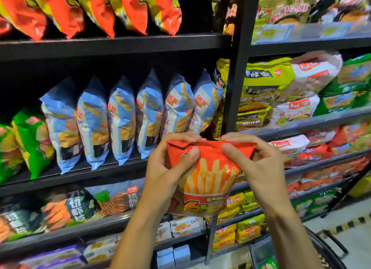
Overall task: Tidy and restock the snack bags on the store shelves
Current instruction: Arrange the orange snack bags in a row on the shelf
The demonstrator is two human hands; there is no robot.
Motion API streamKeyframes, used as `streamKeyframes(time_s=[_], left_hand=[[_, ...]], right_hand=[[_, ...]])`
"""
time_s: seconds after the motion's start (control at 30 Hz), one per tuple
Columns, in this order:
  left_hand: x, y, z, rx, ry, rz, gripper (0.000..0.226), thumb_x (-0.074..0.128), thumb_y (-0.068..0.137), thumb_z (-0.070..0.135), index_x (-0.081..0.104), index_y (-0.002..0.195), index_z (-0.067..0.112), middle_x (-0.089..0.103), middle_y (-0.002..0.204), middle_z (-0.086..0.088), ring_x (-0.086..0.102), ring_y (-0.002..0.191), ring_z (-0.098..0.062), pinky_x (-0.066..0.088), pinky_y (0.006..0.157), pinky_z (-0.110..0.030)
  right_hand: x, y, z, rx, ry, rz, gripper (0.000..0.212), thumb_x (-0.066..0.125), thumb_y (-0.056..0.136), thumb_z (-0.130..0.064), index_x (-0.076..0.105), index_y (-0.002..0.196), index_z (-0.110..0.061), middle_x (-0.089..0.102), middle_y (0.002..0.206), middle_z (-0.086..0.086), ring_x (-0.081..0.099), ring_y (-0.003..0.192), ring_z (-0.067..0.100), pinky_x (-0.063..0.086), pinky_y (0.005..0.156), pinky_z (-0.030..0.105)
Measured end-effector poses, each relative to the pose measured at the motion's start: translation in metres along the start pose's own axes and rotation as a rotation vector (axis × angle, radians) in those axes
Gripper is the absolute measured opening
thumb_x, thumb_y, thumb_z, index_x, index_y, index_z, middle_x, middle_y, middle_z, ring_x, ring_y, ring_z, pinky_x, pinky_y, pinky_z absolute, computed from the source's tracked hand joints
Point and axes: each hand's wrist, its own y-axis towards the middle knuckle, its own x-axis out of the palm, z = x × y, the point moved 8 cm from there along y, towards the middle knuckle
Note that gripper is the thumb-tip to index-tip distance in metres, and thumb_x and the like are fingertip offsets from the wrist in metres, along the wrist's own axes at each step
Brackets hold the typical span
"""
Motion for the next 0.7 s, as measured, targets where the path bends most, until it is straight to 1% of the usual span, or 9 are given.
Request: streamKeyframes(time_s=[0.03, 0.1, 0.23, 0.33, 0.43, 0.53, 0.6, 0.67, 0.7], left_hand=[[0.001, -0.003, -0.002, -0.023, -0.007, 0.011, 0.014, 0.078, 0.083, 0.019, 0.072, 0.096, 0.024, 0.074, 0.112, -0.007, 0.070, 0.109, -0.024, 0.056, 0.088, -0.031], [0.001, -0.009, -0.009, -0.095, -0.033, 0.058, 0.012, 0.076, 0.086, 0.017, 0.072, 0.097, 0.020, 0.075, 0.109, -0.007, 0.072, 0.102, -0.023, 0.058, 0.083, -0.031], [0.003, -0.019, -0.023, -0.247, -0.117, 0.144, 0.020, 0.071, 0.081, 0.022, 0.069, 0.099, 0.013, 0.076, 0.095, -0.009, 0.073, 0.086, -0.022, 0.061, 0.073, -0.030], [-0.002, -0.022, -0.026, -0.284, -0.145, 0.201, 0.014, 0.072, 0.075, 0.019, 0.073, 0.088, 0.017, 0.075, 0.086, -0.007, 0.072, 0.077, -0.017, 0.060, 0.066, -0.026], [-0.006, -0.021, -0.028, -0.302, -0.119, 0.189, 0.006, 0.072, 0.071, 0.017, 0.075, 0.072, 0.023, 0.073, 0.080, -0.005, 0.070, 0.072, -0.015, 0.057, 0.062, -0.024], [-0.008, -0.025, -0.036, -0.331, -0.091, 0.173, 0.001, 0.074, 0.074, 0.022, 0.075, 0.075, 0.022, 0.071, 0.078, -0.004, 0.069, 0.073, -0.017, 0.056, 0.062, -0.025], [-0.008, -0.026, -0.038, -0.297, -0.067, 0.175, 0.005, 0.073, 0.077, 0.023, 0.076, 0.073, 0.023, 0.071, 0.075, -0.002, 0.069, 0.072, -0.014, 0.056, 0.063, -0.024], [-0.009, -0.028, -0.038, -0.251, -0.042, 0.207, 0.006, 0.078, 0.080, 0.021, 0.079, 0.074, 0.023, 0.073, 0.076, -0.002, 0.071, 0.072, -0.013, 0.057, 0.065, -0.024], [-0.008, -0.028, -0.039, -0.241, -0.034, 0.219, 0.005, 0.083, 0.080, 0.023, 0.080, 0.076, 0.022, 0.075, 0.078, -0.005, 0.073, 0.075, -0.015, 0.058, 0.067, -0.025]], right_hand=[[-0.002, -0.001, 0.001, -0.023, 0.019, -0.013, 0.009, 0.078, 0.076, -0.021, 0.080, 0.083, -0.026, 0.080, 0.096, -0.004, 0.074, 0.098, 0.012, 0.054, 0.085, 0.020], [-0.003, -0.004, 0.005, -0.044, 0.069, -0.030, 0.012, 0.076, 0.078, -0.019, 0.080, 0.080, -0.031, 0.079, 0.096, -0.004, 0.073, 0.100, 0.014, 0.054, 0.087, 0.022], [0.003, -0.009, 0.007, -0.104, 0.135, -0.083, 0.018, 0.073, 0.082, -0.015, 0.078, 0.082, -0.032, 0.078, 0.093, -0.005, 0.073, 0.097, 0.016, 0.054, 0.090, 0.025], [0.006, -0.010, 0.009, -0.089, 0.179, -0.103, 0.016, 0.075, 0.081, -0.015, 0.078, 0.081, -0.030, 0.078, 0.090, -0.003, 0.074, 0.094, 0.018, 0.055, 0.089, 0.026], [0.004, -0.011, 0.013, -0.090, 0.198, -0.102, 0.014, 0.076, 0.080, -0.014, 0.077, 0.080, -0.028, 0.077, 0.088, 0.000, 0.075, 0.093, 0.022, 0.056, 0.091, 0.031], [-0.001, -0.012, 0.016, -0.053, 0.167, -0.116, 0.012, 0.077, 0.081, -0.019, 0.077, 0.081, -0.031, 0.078, 0.091, -0.002, 0.075, 0.096, 0.022, 0.056, 0.090, 0.030], [-0.004, -0.013, 0.022, 0.005, 0.125, -0.153, 0.004, 0.079, 0.084, -0.034, 0.076, 0.086, -0.031, 0.079, 0.099, 0.003, 0.075, 0.100, 0.024, 0.057, 0.088, 0.030], [-0.008, -0.016, 0.033, 0.088, 0.056, -0.146, 0.031, 0.080, 0.079, -0.057, 0.076, 0.092, -0.029, 0.078, 0.103, 0.006, 0.075, 0.098, 0.024, 0.060, 0.082, 0.032], [-0.010, -0.017, 0.039, 0.122, 0.041, -0.132, 0.039, 0.079, 0.076, -0.063, 0.077, 0.093, -0.028, 0.078, 0.100, 0.005, 0.075, 0.093, 0.022, 0.060, 0.078, 0.031]])
